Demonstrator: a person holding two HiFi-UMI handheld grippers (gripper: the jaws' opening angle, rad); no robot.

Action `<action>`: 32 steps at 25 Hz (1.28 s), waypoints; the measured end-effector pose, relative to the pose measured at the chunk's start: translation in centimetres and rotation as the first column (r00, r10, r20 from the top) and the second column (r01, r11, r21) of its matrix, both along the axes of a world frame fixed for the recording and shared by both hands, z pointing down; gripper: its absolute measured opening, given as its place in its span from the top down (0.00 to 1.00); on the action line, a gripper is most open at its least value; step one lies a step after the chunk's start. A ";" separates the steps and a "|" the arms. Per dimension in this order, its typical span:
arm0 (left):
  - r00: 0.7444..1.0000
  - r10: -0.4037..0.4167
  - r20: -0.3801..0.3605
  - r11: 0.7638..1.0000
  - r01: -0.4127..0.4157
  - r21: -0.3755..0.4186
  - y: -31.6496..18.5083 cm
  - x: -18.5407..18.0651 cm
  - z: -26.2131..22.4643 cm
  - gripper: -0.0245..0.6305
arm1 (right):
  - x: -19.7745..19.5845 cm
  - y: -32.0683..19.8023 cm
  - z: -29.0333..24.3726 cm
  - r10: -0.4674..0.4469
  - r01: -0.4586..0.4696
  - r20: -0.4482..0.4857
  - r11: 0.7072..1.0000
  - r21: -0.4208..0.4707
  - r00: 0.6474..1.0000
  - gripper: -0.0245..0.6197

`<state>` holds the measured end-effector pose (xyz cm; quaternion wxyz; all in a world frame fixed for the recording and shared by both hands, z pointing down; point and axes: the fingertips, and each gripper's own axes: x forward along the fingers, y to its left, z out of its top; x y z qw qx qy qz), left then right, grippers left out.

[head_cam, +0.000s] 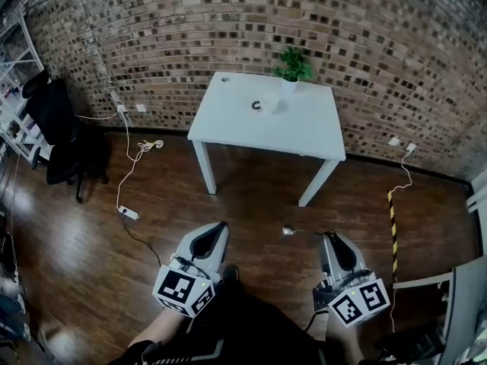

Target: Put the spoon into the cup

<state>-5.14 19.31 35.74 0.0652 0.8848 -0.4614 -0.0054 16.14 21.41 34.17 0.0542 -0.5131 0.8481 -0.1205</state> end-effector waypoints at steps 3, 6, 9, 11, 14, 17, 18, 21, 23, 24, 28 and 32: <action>1.000 0.000 -0.004 1.000 0.000 0.002 -3.3 -2.2 -0.9 0.97 | -1.9 -2.9 -0.7 0.009 -0.009 -0.013 1.000 0.008 1.000 0.88; 1.000 0.001 -0.004 1.000 -0.001 0.000 -6.9 -3.7 -1.4 0.97 | -3.1 -6.2 -1.9 0.028 -0.027 -0.024 0.999 0.029 0.999 0.88; 1.000 -0.006 -0.015 1.000 0.006 -0.005 -10.1 -5.1 -1.0 0.97 | -4.3 -9.4 -2.0 0.034 -0.033 -0.032 0.999 0.024 0.999 0.88; 1.000 -0.006 -0.020 1.000 0.006 -0.011 -11.8 -6.1 -0.9 0.97 | -5.4 -11.5 -1.8 0.030 -0.029 -0.039 0.999 0.019 0.999 0.88; 1.000 -0.001 -0.005 1.000 0.001 -0.029 -14.6 -7.7 -0.1 0.97 | -7.1 -14.2 -1.9 0.028 -0.027 -0.040 0.999 0.023 0.999 0.88; 1.000 0.000 -0.006 0.999 0.000 -0.043 -16.8 -8.2 0.2 0.97 | -7.8 -16.3 -1.6 0.034 -0.033 -0.038 0.999 0.014 0.999 0.88; 1.000 0.003 -0.007 0.999 -0.003 -0.040 -17.4 -8.3 0.3 0.97 | -7.9 -17.0 -1.4 0.036 -0.036 -0.034 0.999 0.011 0.999 0.88; 1.000 0.011 -0.002 0.999 -0.011 -0.044 -19.7 -8.2 0.6 0.97 | -8.0 -19.4 -1.1 0.043 -0.043 -0.022 0.999 0.006 0.999 0.88; 1.000 0.014 0.011 0.999 -0.013 -0.040 -21.3 -7.8 0.9 0.97 | -7.9 -21.1 -0.9 0.043 -0.043 -0.022 0.999 0.000 0.999 0.88; 1.000 0.016 0.021 0.999 -0.015 -0.035 -22.0 -7.5 0.9 0.97 | -7.7 -21.9 -0.9 0.041 -0.041 -0.023 0.999 -0.001 0.999 0.88; 1.000 0.024 0.014 0.998 -0.023 -0.051 -25.8 -6.0 1.1 0.97 | -6.4 -25.7 -0.7 0.042 -0.042 -0.016 0.999 0.014 0.999 0.88; 1.000 -0.014 0.018 0.998 0.015 -0.061 -30.5 -4.5 1.5 0.97 | -4.9 -30.2 -0.2 0.012 -0.012 -0.005 1.000 0.006 1.000 0.88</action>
